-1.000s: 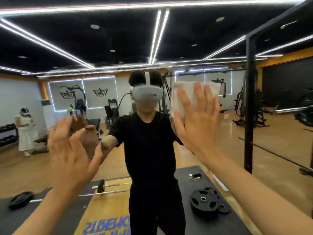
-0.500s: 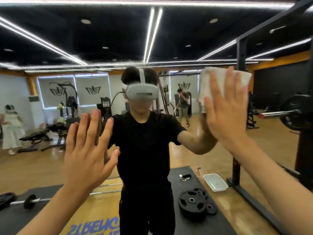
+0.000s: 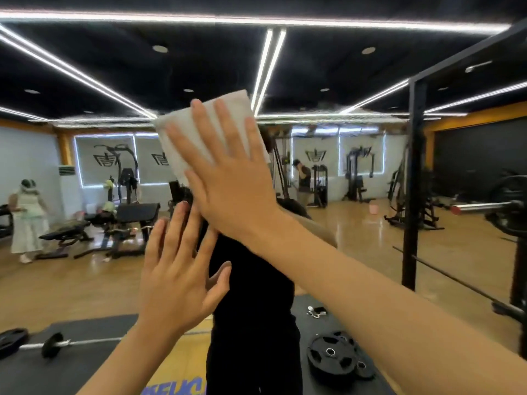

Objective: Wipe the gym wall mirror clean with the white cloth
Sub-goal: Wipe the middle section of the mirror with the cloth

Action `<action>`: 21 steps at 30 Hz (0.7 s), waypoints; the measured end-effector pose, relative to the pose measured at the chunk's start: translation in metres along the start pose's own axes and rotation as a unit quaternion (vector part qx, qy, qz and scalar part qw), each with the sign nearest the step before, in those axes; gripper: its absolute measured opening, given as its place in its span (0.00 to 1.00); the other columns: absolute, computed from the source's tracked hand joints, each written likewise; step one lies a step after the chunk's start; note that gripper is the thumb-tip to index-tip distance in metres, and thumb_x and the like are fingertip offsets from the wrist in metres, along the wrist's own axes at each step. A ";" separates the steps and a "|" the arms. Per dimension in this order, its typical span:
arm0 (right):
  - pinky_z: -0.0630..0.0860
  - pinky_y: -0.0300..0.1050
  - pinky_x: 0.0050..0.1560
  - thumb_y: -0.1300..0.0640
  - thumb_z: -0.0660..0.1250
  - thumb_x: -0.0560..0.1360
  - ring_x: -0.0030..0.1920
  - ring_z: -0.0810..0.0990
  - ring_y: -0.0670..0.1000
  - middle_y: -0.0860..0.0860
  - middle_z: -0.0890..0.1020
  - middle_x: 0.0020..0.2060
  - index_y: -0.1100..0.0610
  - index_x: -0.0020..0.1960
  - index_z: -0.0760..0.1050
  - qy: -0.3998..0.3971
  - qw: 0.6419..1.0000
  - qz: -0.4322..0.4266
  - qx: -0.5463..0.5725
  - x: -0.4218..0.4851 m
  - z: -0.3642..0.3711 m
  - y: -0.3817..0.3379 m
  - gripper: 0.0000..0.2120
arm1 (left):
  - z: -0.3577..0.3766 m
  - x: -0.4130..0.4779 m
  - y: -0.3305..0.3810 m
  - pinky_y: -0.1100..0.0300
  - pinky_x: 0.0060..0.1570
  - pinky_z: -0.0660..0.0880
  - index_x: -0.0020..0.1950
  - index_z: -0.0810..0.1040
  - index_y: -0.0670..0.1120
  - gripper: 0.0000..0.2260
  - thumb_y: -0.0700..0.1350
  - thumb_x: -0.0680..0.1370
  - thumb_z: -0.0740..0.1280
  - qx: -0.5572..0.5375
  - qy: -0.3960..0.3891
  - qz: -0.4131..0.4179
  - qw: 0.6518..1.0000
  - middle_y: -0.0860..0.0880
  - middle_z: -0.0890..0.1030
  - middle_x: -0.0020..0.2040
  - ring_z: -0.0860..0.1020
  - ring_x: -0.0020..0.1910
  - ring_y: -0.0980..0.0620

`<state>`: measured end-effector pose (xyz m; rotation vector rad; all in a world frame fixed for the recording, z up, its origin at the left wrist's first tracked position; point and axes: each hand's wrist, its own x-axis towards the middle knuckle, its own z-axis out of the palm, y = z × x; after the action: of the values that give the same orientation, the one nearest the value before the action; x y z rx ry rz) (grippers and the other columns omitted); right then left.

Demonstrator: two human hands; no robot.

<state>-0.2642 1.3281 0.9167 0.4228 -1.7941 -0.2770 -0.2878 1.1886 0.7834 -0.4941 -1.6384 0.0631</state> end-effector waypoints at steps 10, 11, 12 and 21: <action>0.48 0.66 0.82 0.44 0.45 0.88 0.85 0.43 0.59 0.56 0.45 0.86 0.49 0.87 0.45 -0.022 0.979 0.201 -0.032 -0.135 -0.038 0.236 0.29 | 0.002 0.000 0.006 0.39 0.83 0.49 0.84 0.63 0.42 0.34 0.58 0.81 0.59 0.014 0.008 -0.009 1.000 0.40 0.54 0.86 0.53 0.85 0.38; 0.49 0.67 0.82 0.43 0.44 0.88 0.85 0.43 0.60 0.57 0.45 0.85 0.48 0.86 0.44 -0.024 0.974 0.224 -0.031 -0.148 -0.042 0.250 0.29 | 0.002 0.001 0.008 0.38 0.83 0.50 0.84 0.63 0.42 0.34 0.58 0.81 0.59 0.011 0.010 -0.011 1.000 0.40 0.54 0.86 0.52 0.85 0.38; 0.50 0.68 0.81 0.43 0.44 0.88 0.85 0.44 0.60 0.57 0.45 0.85 0.48 0.86 0.44 -0.025 0.968 0.246 -0.028 -0.156 -0.044 0.259 0.29 | 0.002 0.002 0.009 0.38 0.82 0.50 0.84 0.64 0.42 0.34 0.58 0.82 0.58 0.010 0.013 -0.012 1.000 0.40 0.53 0.86 0.52 0.85 0.38; 0.42 0.69 0.81 0.43 0.43 0.88 0.84 0.41 0.63 0.59 0.44 0.85 0.50 0.87 0.44 0.040 0.973 0.222 0.040 -0.063 -0.005 0.067 0.29 | 0.002 -0.001 0.008 0.36 0.82 0.53 0.85 0.61 0.43 0.34 0.58 0.82 0.59 0.015 -0.004 -0.012 1.000 0.39 0.56 0.86 0.55 0.85 0.37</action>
<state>-0.2544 1.4160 0.8898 0.0792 -1.7705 0.1249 -0.2877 1.1957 0.7794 -0.4514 -1.6482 0.0712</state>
